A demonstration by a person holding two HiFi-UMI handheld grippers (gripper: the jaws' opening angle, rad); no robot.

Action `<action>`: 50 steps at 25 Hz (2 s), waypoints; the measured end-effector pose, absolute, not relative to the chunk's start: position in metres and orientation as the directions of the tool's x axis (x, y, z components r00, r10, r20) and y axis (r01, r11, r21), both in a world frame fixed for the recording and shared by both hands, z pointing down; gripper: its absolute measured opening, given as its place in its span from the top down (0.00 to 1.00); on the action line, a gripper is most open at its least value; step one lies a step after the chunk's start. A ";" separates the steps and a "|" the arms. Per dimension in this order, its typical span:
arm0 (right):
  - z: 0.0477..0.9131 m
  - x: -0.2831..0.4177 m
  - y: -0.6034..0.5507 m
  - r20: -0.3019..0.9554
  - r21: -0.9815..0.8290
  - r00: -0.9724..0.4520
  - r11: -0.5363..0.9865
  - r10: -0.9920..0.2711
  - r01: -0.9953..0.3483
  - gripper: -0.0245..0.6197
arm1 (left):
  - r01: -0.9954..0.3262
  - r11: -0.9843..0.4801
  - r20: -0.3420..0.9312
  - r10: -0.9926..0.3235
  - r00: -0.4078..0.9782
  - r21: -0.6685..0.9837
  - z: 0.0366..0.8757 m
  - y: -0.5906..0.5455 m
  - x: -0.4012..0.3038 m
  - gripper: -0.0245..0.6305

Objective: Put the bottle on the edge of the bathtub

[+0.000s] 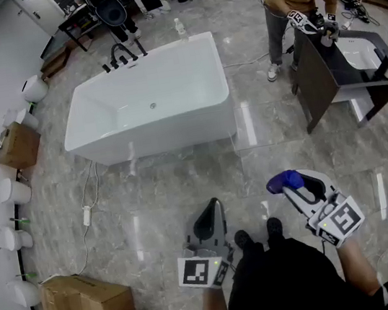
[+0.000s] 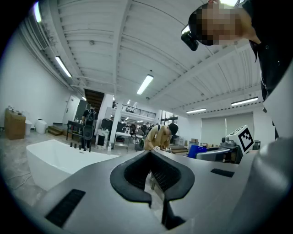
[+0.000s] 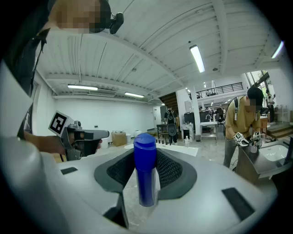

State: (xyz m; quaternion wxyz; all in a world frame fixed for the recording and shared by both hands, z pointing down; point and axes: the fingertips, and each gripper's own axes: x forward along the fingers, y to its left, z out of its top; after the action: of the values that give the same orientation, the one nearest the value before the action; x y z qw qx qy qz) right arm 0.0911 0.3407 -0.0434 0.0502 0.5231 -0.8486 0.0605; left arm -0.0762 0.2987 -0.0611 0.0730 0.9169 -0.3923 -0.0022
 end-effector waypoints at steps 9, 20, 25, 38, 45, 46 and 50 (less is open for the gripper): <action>-0.043 0.050 0.344 0.160 -0.036 -0.474 0.475 -0.866 -0.879 0.74 | -0.708 -0.692 0.070 -0.707 0.704 0.140 -0.054 0.307 -0.108 0.94; -0.037 0.006 0.325 0.166 -0.073 -0.514 0.509 -0.841 -0.857 0.74 | -0.687 -0.714 0.078 -0.684 0.725 0.135 -0.037 0.296 -0.148 0.94; -0.029 0.008 0.303 0.189 -0.082 -0.519 0.513 -0.834 -0.854 0.74 | -0.693 -0.706 0.106 -0.685 0.721 0.145 -0.027 0.280 -0.145 0.94; -0.007 0.101 0.177 0.210 -0.043 -0.643 0.650 -0.736 -0.759 0.74 | -0.801 -0.564 0.111 -0.799 0.591 0.201 -0.017 0.182 -0.056 0.94; 0.013 0.150 0.111 0.236 -0.029 -0.761 0.778 -0.605 -0.628 0.74 | -0.853 -0.476 0.117 -0.855 0.506 0.214 -0.011 0.133 0.018 0.94; 0.016 0.153 0.103 0.240 -0.032 -0.770 0.788 -0.591 -0.615 0.74 | -0.860 -0.464 0.120 -0.861 0.494 0.212 -0.010 0.127 0.024 0.94; 0.027 0.155 0.070 0.283 -0.080 -0.777 0.793 -0.563 -0.604 0.74 | -0.881 -0.424 0.131 -0.881 0.455 0.208 -0.006 0.101 0.036 0.94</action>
State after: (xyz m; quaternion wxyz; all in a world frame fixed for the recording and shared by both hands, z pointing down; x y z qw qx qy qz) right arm 0.1546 0.0703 0.0266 0.1232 0.3106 -0.9388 0.0836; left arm 0.0358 0.1007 -0.0063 0.1238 0.8438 -0.5222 0.0008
